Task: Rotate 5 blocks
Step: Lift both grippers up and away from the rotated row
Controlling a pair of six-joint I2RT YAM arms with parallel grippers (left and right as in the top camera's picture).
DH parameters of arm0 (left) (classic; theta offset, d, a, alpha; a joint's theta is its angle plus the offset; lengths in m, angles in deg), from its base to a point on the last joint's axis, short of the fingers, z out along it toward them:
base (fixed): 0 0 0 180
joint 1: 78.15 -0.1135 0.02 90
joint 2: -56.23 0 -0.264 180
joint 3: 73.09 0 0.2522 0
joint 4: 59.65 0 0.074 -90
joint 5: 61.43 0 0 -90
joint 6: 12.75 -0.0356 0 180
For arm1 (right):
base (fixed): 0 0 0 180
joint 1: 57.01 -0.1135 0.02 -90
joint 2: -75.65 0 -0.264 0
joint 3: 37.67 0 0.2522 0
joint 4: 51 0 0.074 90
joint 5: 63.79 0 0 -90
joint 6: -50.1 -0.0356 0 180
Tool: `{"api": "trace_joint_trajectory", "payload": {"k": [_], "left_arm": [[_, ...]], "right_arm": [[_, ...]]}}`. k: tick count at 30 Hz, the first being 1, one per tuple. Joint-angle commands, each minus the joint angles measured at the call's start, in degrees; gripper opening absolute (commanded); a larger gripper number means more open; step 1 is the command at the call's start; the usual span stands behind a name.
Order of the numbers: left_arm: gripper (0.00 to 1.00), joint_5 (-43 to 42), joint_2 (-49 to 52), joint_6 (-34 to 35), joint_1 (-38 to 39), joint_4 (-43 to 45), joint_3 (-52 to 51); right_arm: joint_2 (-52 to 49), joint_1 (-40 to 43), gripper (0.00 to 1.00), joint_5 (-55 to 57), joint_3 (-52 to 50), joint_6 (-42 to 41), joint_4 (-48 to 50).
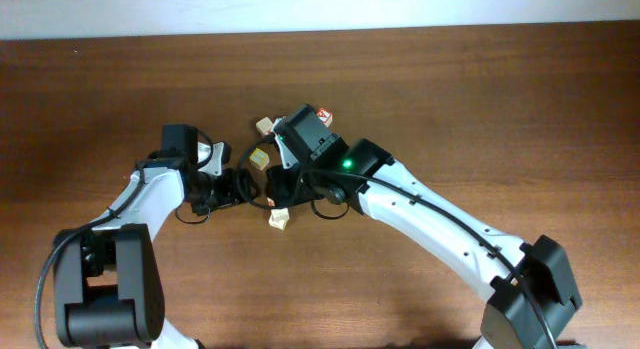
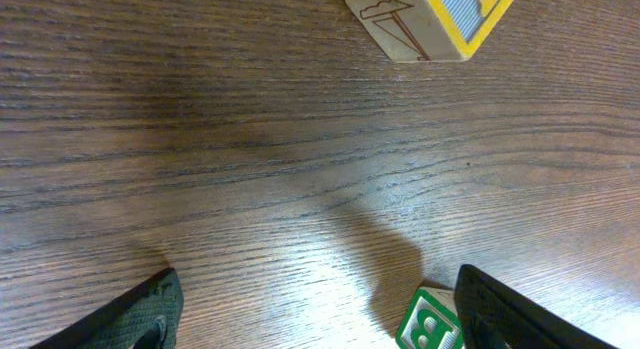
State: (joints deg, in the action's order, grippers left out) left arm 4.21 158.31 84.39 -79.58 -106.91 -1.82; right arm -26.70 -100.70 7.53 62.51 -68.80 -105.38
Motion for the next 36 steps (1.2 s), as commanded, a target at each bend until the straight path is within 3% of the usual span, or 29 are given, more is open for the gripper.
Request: {"api": "trace_joint_trajectory", "payload": {"k": [1,7,13,21,26,28,32,36], "left_arm": [[0.84,0.52,-0.81,-0.33,-0.24,0.55,-0.15],[0.85,4.76,-1.31,-1.62,-0.24,-1.16,3.80],[0.89,8.15,-5.55,-2.51,-2.47,-4.63,11.56],[0.90,8.15,-17.51,-2.91,-8.98,-7.63,15.02],[0.91,8.11,-29.53,-2.86,-9.51,-8.79,15.02],[0.99,8.13,-35.60,-2.86,-9.51,-9.46,15.02],[0.99,8.17,-44.11,-2.89,-9.51,-9.99,15.02],[0.99,8.13,-48.81,-2.89,-9.51,-14.25,15.02]], "right_arm": [[0.11,-0.50,0.19,0.55,4.90,3.23,-2.75],[1.42,1.51,0.18,7.13,14.10,5.53,-13.35],[5.11,7.30,0.19,9.62,14.97,6.32,-18.40],[16.61,14.71,0.48,20.52,14.97,9.03,-23.71],[26.01,20.39,0.56,23.96,14.97,12.02,-29.16],[30.10,22.80,0.58,26.14,14.97,12.85,-31.26],[38.66,25.16,0.69,30.93,14.97,12.83,-34.23],[48.39,25.22,0.99,33.55,14.97,12.83,-36.98]]}}
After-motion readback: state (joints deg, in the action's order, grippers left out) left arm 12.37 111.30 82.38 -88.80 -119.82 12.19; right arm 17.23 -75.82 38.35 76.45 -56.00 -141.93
